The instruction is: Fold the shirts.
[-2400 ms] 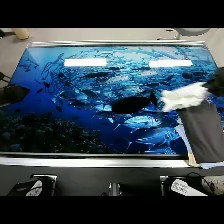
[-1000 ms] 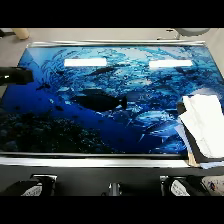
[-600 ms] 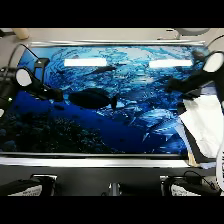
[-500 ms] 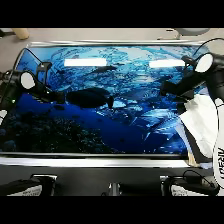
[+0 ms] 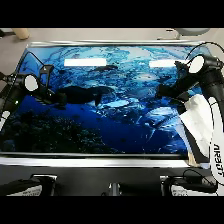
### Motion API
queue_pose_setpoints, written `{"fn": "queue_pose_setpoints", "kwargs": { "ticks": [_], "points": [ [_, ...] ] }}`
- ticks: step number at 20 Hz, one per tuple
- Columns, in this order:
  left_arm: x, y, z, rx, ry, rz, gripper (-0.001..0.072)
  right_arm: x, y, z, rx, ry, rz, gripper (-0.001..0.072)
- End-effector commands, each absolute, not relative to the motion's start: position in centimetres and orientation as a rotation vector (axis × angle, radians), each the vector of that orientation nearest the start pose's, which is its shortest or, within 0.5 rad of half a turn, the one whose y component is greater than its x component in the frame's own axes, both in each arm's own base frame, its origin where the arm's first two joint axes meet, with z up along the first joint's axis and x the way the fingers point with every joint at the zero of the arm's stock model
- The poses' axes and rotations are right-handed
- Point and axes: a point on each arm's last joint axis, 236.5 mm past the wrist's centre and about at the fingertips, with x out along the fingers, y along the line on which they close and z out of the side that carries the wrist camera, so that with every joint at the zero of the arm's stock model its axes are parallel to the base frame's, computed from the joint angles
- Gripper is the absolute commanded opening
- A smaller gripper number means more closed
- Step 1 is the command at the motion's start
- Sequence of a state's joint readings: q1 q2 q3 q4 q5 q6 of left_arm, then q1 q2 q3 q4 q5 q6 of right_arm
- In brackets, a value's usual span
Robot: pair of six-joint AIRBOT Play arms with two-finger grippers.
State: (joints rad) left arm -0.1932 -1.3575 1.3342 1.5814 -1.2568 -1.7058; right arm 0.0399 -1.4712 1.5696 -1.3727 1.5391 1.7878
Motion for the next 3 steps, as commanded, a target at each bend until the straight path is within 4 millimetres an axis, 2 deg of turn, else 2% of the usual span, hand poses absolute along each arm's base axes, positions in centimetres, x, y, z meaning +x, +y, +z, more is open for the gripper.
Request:
{"fn": "queue_pose_setpoints", "kwargs": {
  "ticks": [1, 3],
  "points": [
    [39.75, -7.56, 3.24, 0.016, 1.282, -0.073, 0.062, 39.27, 6.32, 5.77, 0.295, 1.46, 0.037, 0.0673],
    [39.75, -7.56, 3.24, 0.016, 1.282, -0.073, 0.062, 39.27, 6.32, 5.77, 0.295, 1.46, 0.037, 0.0673]
  ]
}}
